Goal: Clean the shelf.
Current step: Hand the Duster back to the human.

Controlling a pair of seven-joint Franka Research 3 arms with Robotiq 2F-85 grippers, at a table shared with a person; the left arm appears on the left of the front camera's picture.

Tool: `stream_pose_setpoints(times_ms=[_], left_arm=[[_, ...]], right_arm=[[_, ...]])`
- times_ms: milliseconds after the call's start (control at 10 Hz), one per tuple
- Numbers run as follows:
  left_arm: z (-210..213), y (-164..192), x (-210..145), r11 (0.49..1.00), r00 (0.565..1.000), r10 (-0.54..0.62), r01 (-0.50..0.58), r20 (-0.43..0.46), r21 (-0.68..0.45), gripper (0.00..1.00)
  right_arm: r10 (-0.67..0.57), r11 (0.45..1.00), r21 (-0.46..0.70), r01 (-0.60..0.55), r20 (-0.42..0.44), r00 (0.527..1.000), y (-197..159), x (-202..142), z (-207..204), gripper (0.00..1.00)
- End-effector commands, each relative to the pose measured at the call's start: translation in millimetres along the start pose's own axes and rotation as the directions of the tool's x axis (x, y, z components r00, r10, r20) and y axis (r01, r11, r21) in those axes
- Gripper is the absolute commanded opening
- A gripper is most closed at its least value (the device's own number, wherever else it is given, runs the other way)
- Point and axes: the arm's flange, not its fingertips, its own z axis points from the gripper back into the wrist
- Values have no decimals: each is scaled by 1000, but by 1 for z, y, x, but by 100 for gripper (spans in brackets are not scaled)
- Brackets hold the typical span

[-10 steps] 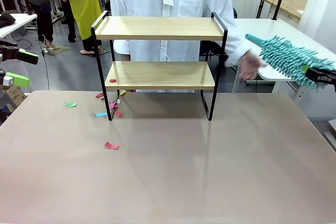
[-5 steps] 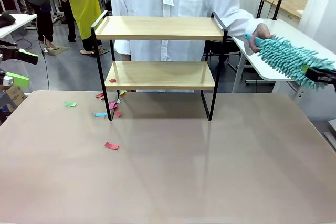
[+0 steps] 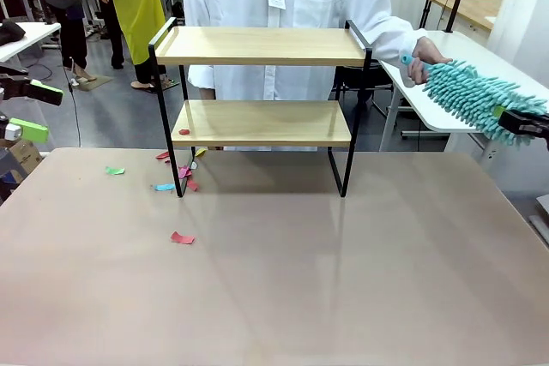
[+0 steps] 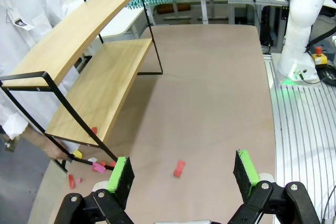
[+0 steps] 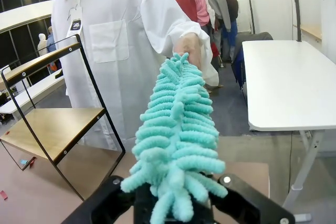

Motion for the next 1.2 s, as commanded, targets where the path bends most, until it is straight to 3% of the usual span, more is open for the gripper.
stream_pose_setpoints(times_ms=[0, 100, 400, 600, 800, 1100], left_arm=[[-1, 2, 0, 1000, 1000, -17, 17, 27, 0, 100], [-1, 2, 0, 1000, 1000, -17, 17, 27, 0, 100], [-1, 2, 0, 1000, 1000, -17, 17, 27, 0, 100], [-1, 2, 0, 1000, 1000, -17, 17, 27, 0, 100], [-1, 2, 0, 1000, 1000, -17, 17, 27, 0, 100], [-1, 2, 0, 1000, 1000, -17, 17, 27, 0, 100]], right_arm=[[-9, 1000, -3, 9, -9, 1000, 2, 5, 2, 72], [-11, 1000, -9, 11, -9, 1000, 2, 10, 5, 100], [-81, 996, 37, 79, 75, 994, 6, 56, 32, 96], [-146, 989, 50, 139, 175, 974, 2, 100, 50, 100], [-283, 958, 42, 285, 321, 904, -20, 151, 74, 100], [-400, 910, 77, 408, 424, 812, -61, 178, 104, 100]])
